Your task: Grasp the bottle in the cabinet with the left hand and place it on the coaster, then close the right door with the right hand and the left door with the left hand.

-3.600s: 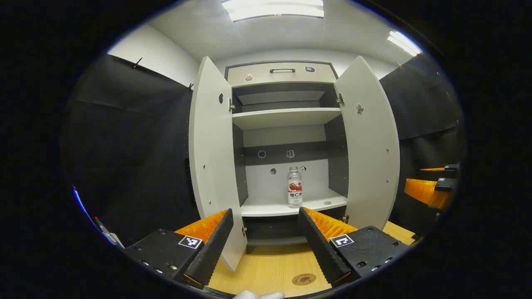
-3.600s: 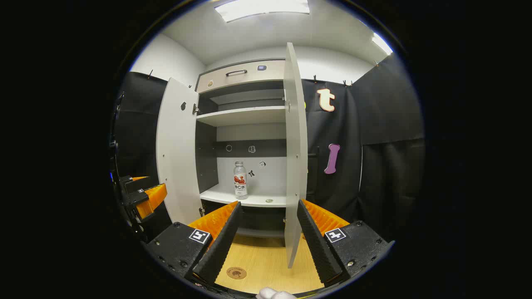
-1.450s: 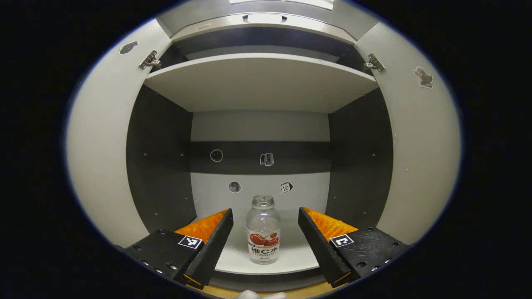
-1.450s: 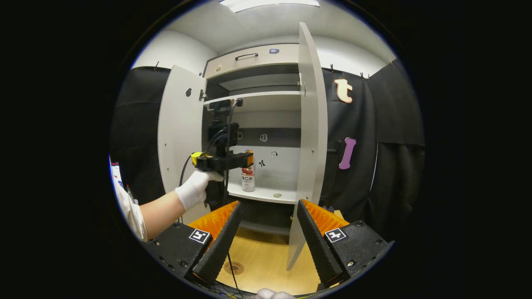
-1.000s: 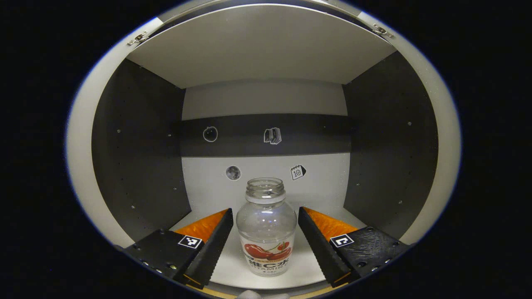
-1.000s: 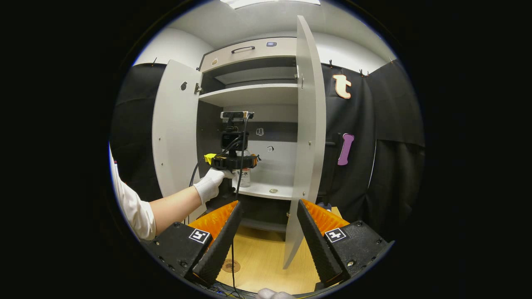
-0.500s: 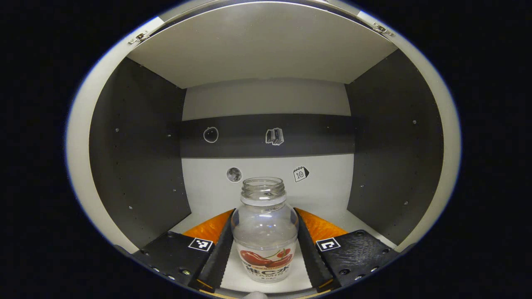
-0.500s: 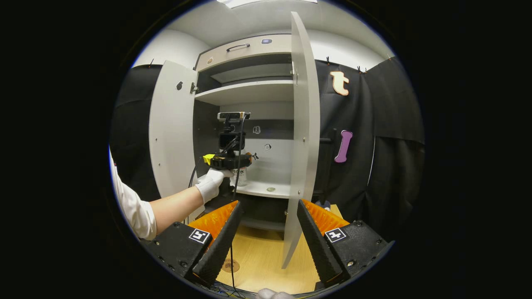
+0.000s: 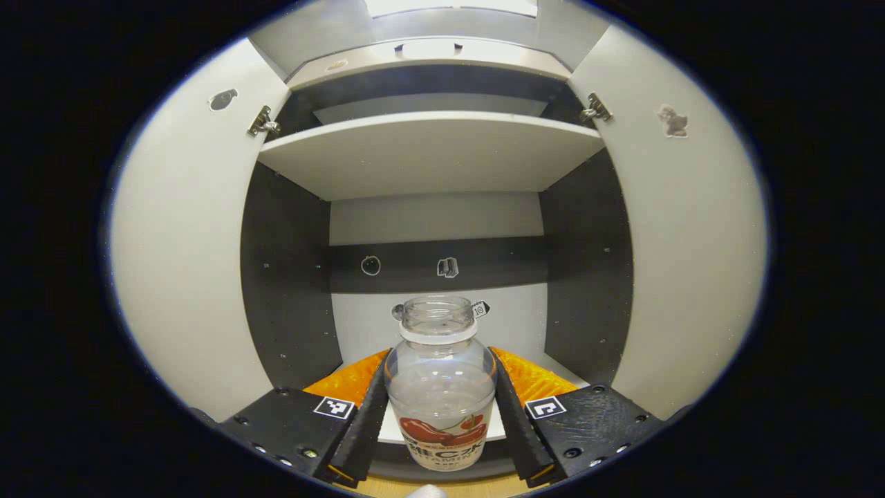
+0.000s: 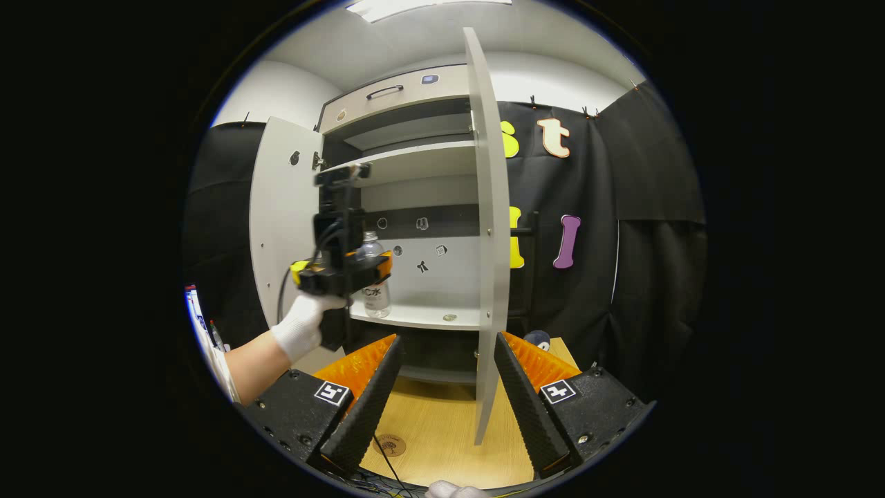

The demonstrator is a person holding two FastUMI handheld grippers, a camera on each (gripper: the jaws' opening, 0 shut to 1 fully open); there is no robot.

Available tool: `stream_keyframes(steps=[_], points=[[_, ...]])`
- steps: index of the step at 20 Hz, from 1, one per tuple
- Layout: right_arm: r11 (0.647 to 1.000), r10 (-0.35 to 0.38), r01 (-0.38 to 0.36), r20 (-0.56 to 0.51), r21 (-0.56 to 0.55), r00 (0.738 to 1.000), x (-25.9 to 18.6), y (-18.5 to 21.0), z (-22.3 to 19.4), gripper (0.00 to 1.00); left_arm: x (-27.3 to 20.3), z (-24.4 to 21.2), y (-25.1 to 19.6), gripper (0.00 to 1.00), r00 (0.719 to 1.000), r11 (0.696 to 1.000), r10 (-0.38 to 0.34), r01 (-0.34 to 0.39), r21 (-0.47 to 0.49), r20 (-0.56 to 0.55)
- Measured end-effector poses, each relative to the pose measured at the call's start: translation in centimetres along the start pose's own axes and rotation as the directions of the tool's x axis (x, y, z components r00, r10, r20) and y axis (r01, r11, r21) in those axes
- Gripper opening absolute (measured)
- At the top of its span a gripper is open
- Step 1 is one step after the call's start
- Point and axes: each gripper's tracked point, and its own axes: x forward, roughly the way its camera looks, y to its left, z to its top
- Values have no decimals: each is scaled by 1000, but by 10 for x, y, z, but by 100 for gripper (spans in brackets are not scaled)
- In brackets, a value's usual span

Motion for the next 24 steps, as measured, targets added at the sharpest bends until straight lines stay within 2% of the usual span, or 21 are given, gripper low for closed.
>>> stream_keyframes(steps=[5, 6, 7, 10, 12, 13, 14, 24], points=[[999, -43, 43, -8, -2, 999, -16, -16, -11, 83, -76, -25, -6, 75, 1000, 1000, -5, 5, -19, 4], [999, -51, 50, -14, -5, 999, -19, -19, -14, 83, -91, -32, -5, 78, 1000, 1000, 4, -4, -19, 8], [998, -58, 58, -19, -10, 998, -22, -22, -18, 83, -103, -39, -6, 75, 1000, 1000, 3, -3, -16, 20], [998, -64, 63, -43, -14, 997, -30, -28, -31, 83, -131, -70, -8, 75, 1000, 1000, -3, 3, 1, 31], [997, -71, 70, -75, -17, 995, -33, -33, -43, 83, -145, -103, -12, 75, 1000, 1000, -11, 11, -6, -4], [997, -74, 73, -84, -14, 994, -34, -36, -46, 83, -151, -119, -13, 78, 1000, 1000, -10, 10, -16, -25], [997, -76, 75, -91, -11, 993, -35, -38, -49, 83, -157, -136, -14, 75, 999, 1000, -6, 5, -27, -48], [995, -98, 96, -202, -19, 975, -22, -57, -93, 83, -189, -259, -41, 75, 992, 997, -21, 11, -78, -122]])
